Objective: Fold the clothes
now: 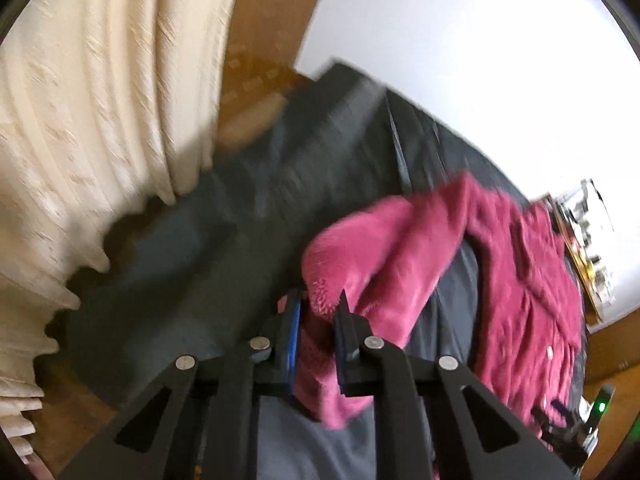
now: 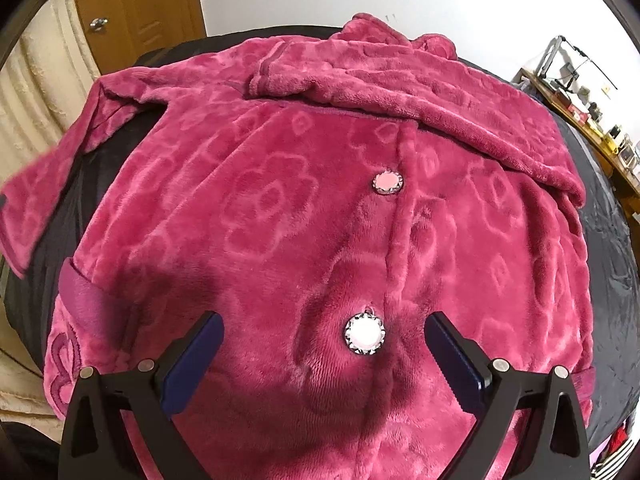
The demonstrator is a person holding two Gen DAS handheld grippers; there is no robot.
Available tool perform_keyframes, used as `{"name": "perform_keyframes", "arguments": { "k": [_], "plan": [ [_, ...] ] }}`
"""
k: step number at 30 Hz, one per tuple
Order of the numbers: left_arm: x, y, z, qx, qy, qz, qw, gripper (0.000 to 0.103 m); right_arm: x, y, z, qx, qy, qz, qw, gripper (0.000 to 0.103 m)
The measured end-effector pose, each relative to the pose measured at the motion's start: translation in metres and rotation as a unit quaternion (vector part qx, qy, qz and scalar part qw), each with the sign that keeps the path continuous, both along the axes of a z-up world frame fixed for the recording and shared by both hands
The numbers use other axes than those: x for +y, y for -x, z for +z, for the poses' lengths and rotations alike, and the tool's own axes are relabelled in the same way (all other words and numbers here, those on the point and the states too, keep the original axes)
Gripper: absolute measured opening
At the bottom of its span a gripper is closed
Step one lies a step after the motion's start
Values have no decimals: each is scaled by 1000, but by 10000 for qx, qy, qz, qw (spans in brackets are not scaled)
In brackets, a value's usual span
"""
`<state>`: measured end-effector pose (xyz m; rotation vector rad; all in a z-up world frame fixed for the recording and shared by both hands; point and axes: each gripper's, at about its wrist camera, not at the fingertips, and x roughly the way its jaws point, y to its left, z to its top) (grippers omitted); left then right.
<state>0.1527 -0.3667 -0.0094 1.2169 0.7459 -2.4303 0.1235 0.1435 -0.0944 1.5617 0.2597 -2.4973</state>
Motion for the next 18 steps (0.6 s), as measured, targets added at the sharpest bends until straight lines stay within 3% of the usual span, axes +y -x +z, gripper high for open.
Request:
{"name": "perform_keyframes", "arguments": {
  "k": [4, 11, 18],
  "plan": [
    [-23, 10, 16, 100, 249, 235, 9994, 15, 0, 2, -4, -55, -4, -25, 10000, 102],
    [-23, 15, 27, 284, 426, 218, 9985, 15, 0, 5, -13, -214, -55, -39, 9997, 102],
    [-24, 31, 80, 920, -88, 141, 9956, 15, 4, 5, -11, -220, -21, -116, 9997, 102]
  ]
}}
